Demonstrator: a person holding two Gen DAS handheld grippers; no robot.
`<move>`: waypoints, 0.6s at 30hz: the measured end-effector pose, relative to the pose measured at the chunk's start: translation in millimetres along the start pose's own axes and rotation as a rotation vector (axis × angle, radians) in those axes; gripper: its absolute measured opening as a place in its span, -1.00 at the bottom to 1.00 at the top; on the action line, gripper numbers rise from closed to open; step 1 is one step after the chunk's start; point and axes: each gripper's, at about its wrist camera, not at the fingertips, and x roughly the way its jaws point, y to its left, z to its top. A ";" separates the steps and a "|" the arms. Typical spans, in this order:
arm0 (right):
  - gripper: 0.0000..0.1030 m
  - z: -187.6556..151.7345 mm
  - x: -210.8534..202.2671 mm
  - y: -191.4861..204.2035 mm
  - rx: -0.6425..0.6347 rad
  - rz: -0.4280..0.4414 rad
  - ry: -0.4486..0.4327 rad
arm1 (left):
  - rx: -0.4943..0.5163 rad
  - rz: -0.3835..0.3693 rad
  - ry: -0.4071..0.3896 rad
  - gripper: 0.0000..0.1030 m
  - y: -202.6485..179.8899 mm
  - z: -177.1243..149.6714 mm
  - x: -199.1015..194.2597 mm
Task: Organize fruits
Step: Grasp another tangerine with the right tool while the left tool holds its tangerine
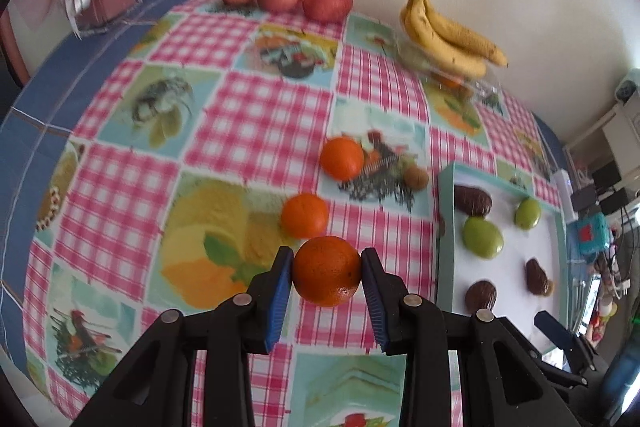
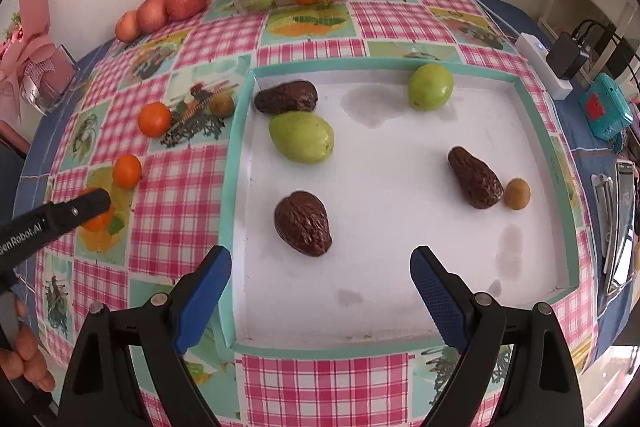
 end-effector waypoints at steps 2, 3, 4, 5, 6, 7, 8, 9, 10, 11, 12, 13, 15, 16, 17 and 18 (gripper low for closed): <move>0.77 2.1 -2.0 1.2 0.004 0.014 -0.020 | -0.003 0.003 -0.023 -0.29 3.9 3.5 -6.3; 0.77 3.2 -2.6 2.1 0.003 0.019 -0.028 | -0.009 0.001 -0.036 -0.28 6.3 6.4 -8.7; 0.77 4.4 -3.1 3.3 0.002 0.025 -0.038 | -0.014 0.001 -0.044 -0.29 7.5 7.7 -9.3; 0.77 5.4 -3.3 4.3 0.001 0.028 -0.044 | -0.018 0.001 -0.050 -0.29 8.7 8.5 -9.1; 0.77 6.3 -3.2 5.3 0.000 0.033 -0.050 | -0.023 0.002 -0.057 -0.29 10.8 9.9 -9.7; 0.77 7.2 -2.8 6.4 -0.003 0.038 -0.056 | -0.031 0.001 -0.062 -0.29 13.4 11.6 -9.5; 0.77 7.8 -2.4 7.4 -0.006 0.041 -0.059 | -0.037 0.000 -0.065 -0.29 15.6 12.6 -9.2; 0.77 8.3 -1.7 8.8 -0.011 0.045 -0.063 | -0.046 -0.003 -0.067 -0.29 18.2 13.8 -9.1; 0.77 9.0 -1.1 10.4 -0.017 0.049 -0.069 | -0.055 -0.007 -0.070 -0.29 21.6 15.8 -7.9; 0.77 9.4 -0.3 11.7 -0.022 0.054 -0.074 | -0.062 -0.007 -0.071 -0.29 24.1 17.1 -6.7; 0.77 9.7 0.7 13.1 -0.027 0.058 -0.075 | -0.075 -0.006 -0.073 -0.29 28.7 19.4 -4.9; 0.77 10.1 2.3 14.8 -0.032 0.065 -0.075 | -0.084 -0.005 -0.074 -0.29 32.0 20.5 -4.0; 0.77 10.5 5.5 18.4 -0.041 0.075 -0.069 | -0.112 -0.002 -0.076 -0.29 41.9 23.4 -1.0; 0.77 11.0 7.0 20.8 -0.045 0.078 -0.066 | -0.125 -0.002 -0.077 -0.29 46.3 24.8 0.4; 0.77 11.8 8.1 23.4 -0.051 0.081 -0.064 | -0.139 -0.002 -0.077 -0.29 51.3 26.1 1.6; 0.77 12.7 8.5 26.1 -0.056 0.086 -0.064 | -0.156 0.000 -0.077 -0.29 58.0 28.0 3.4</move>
